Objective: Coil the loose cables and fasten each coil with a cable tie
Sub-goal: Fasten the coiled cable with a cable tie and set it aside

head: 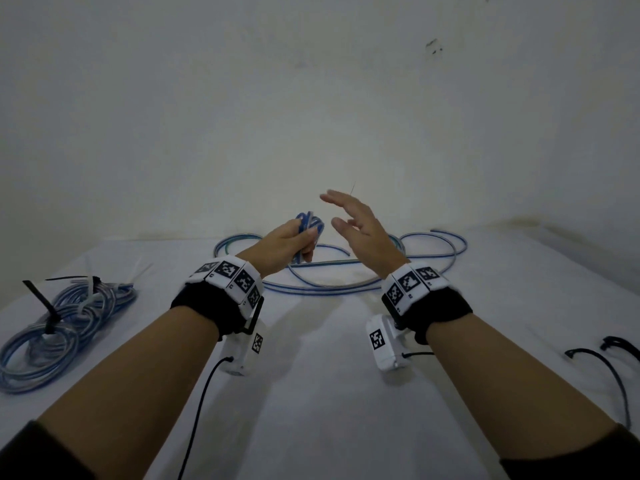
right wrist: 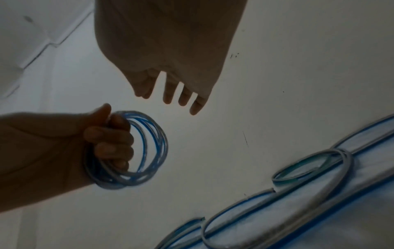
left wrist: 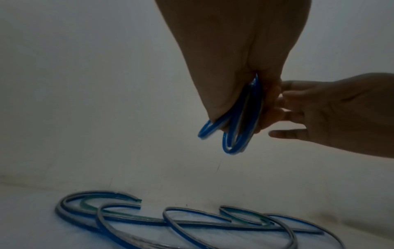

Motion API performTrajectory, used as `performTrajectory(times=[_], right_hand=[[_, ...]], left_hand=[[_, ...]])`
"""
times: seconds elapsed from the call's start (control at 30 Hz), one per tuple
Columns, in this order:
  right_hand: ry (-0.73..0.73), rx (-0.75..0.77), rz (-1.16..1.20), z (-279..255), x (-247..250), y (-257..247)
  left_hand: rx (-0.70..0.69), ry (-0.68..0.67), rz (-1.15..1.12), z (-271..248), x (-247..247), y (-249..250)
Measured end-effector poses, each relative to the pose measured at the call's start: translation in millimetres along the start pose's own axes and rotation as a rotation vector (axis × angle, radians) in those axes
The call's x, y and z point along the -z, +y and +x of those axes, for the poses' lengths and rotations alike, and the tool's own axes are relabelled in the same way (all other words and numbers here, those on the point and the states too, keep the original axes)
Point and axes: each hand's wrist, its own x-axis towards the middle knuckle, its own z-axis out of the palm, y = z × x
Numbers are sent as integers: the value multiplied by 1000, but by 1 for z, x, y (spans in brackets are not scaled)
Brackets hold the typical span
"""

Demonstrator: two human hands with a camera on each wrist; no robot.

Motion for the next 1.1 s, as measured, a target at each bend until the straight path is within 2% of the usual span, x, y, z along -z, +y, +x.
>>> performTrajectory(times=[0.13, 0.2, 0.4, 0.73, 0.97, 1.03, 1.1], right_hand=[[-187, -75, 125, 3, 9, -3], [-192, -84, 178, 0, 13, -2], [-146, -101, 143, -10, 15, 4], [-118, -147, 191, -20, 19, -3], [32, -203, 233, -22, 20, 0], [86, -224, 254, -23, 25, 0], [144, -232, 248, -25, 31, 0]], left_hand=[[81, -48, -110, 5, -12, 6], [140, -44, -137, 8, -17, 9], [253, -33, -283, 17, -24, 14], [95, 53, -138, 11, -32, 17], [111, 149, -187, 18, -43, 14], [120, 130, -204, 22, -47, 15], [112, 54, -189, 26, -53, 19]])
